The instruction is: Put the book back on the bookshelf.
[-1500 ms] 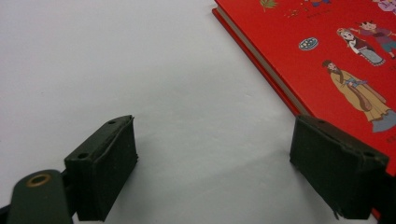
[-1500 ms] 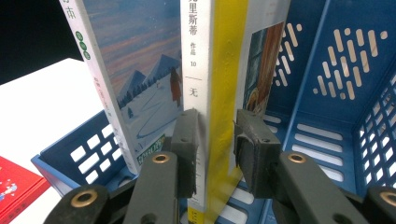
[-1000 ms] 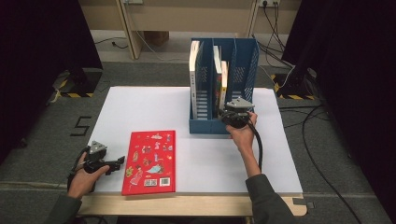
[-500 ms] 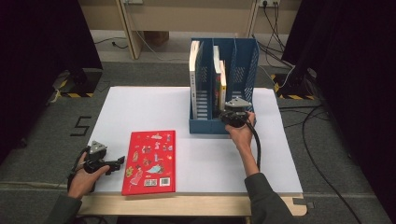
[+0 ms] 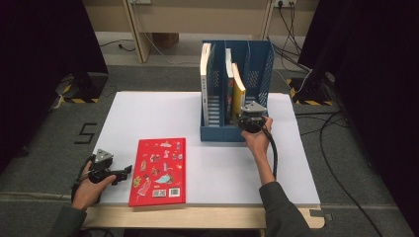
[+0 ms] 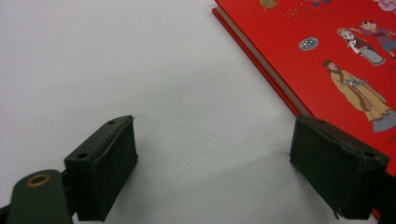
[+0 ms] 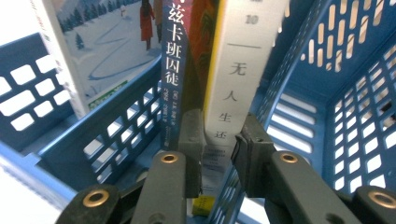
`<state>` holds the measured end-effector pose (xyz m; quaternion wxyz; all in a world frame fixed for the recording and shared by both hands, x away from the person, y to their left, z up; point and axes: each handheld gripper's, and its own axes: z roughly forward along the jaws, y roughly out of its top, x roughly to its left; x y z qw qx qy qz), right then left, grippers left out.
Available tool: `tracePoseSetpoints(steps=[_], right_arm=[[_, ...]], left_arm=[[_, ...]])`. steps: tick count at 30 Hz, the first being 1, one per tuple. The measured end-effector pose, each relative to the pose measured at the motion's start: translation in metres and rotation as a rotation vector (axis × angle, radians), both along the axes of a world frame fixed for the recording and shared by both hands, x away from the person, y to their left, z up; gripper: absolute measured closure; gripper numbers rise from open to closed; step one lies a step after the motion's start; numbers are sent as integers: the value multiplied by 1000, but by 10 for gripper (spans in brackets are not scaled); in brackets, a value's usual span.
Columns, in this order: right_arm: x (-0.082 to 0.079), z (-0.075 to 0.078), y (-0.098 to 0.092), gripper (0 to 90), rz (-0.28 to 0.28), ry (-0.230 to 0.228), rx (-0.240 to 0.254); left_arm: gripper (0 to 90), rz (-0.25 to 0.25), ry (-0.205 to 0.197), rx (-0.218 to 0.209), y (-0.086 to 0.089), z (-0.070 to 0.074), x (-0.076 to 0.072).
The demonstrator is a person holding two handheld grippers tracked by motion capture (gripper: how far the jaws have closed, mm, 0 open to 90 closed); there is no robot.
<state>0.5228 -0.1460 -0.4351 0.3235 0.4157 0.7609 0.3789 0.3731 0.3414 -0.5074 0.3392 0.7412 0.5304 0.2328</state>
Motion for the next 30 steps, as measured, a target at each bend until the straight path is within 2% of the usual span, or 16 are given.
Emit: tracePoseSetpoints(steps=[2,4,7,10,13,16,22,26,30], right_arm=[[4,-1,0,753,-1,4,23],[7,-1,0,754,-5,0,24],[12,-1,-1,756,-12,18,64],[15,3,1,755,-12,29,49],[18,3,4,728,-11,55,74],[16,4,8,707,-6,49,42],[5,20,3,693,30,10,80],[-2,29,-3,741,47,-21,57],[-1,28,-2,745,61,-18,60]], left_arm=[[135,0,0,0,0,0,0],[135,0,0,-1,0,0,0],[135,0,0,0,0,0,0],[134,0,0,-1,0,0,0],[135,0,0,-1,0,0,0],[135,0,0,-2,0,0,0],[135,1,-3,-3,0,0,0],[135,2,-4,-4,0,0,0],[135,1,-3,-2,0,0,0]])
